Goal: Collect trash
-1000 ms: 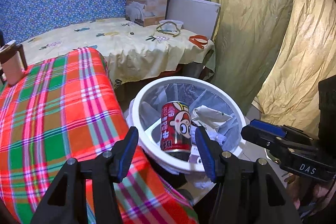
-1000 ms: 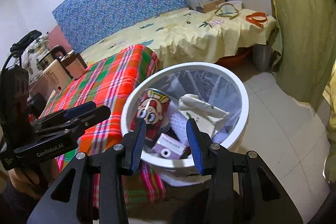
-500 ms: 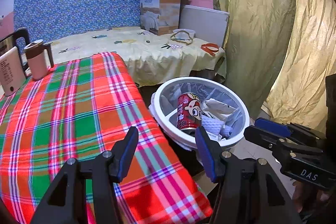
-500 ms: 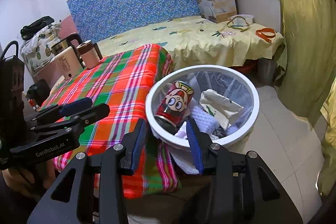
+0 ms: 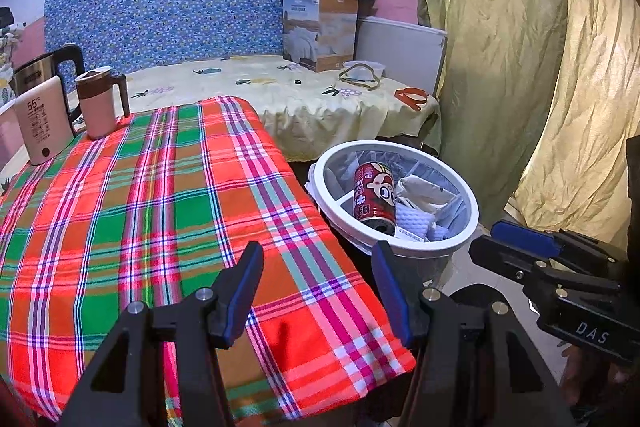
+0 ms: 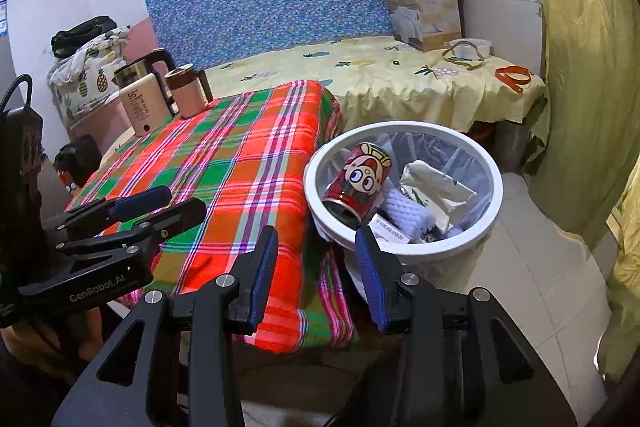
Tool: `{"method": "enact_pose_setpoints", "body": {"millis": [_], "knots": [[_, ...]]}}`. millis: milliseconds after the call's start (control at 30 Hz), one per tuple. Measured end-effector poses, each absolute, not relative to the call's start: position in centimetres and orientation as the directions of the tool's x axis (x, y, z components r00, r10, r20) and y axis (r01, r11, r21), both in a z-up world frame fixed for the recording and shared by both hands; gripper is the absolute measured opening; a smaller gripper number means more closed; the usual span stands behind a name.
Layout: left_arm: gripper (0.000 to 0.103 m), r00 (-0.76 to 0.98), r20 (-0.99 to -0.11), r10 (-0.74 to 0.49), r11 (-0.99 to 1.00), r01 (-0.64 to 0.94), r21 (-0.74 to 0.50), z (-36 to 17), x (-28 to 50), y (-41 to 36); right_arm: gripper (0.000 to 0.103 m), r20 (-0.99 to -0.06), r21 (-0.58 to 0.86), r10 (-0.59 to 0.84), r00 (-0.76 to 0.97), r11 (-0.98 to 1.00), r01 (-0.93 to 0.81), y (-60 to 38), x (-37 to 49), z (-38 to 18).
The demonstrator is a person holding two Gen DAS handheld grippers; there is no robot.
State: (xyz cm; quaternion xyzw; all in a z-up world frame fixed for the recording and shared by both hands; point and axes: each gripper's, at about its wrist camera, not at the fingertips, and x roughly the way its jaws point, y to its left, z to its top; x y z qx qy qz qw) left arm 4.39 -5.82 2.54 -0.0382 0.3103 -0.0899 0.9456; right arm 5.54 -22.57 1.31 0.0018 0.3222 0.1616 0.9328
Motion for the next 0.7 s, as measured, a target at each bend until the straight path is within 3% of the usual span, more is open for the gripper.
{"method": "enact_pose_setpoints", "body": {"millis": [700], "knots": [[0.058,0.795,-0.577,-0.187,0.982,0.136,-0.131,2.59,3.95,-5.54,0.042,-0.604,0.103,0.294,0.741,0.95,-0.293,-22.18,5.22,1.18]]}}
